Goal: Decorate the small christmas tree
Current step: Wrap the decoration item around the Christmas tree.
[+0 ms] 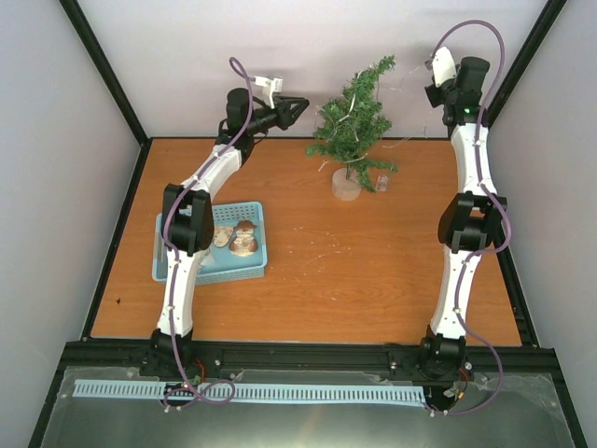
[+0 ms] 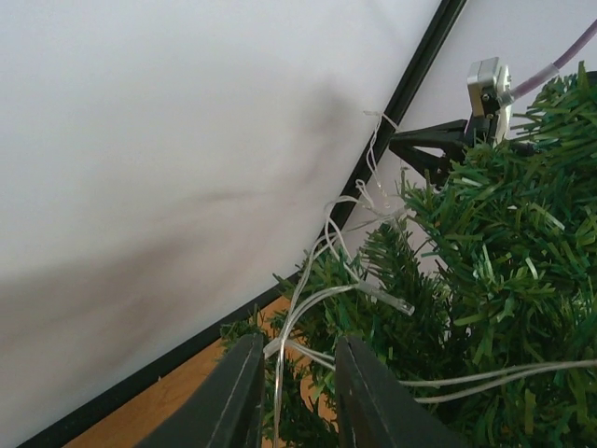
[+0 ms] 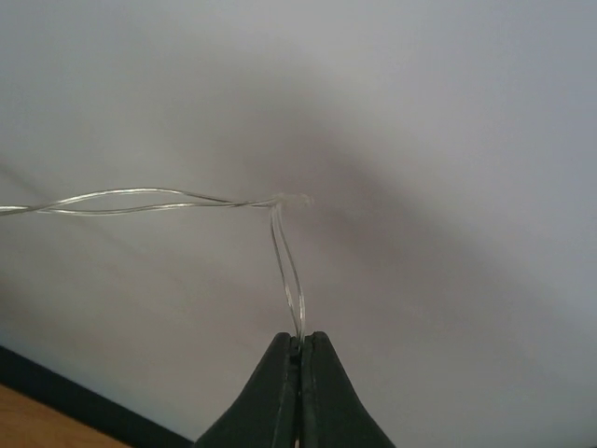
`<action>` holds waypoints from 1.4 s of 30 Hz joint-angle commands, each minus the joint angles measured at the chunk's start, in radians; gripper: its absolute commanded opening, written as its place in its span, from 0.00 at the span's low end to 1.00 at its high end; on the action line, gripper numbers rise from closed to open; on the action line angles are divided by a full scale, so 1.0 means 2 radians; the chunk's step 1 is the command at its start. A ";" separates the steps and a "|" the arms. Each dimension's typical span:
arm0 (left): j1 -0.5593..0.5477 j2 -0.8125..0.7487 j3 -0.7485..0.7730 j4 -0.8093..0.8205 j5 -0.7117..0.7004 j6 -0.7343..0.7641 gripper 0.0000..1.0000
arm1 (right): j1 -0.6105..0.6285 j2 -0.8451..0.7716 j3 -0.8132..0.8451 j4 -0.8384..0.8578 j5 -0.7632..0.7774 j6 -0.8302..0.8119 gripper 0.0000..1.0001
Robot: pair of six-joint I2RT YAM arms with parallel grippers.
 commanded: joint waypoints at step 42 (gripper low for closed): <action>-0.064 -0.138 -0.338 0.126 -0.009 -0.098 0.35 | -0.013 -0.102 -0.076 -0.068 -0.163 0.072 0.03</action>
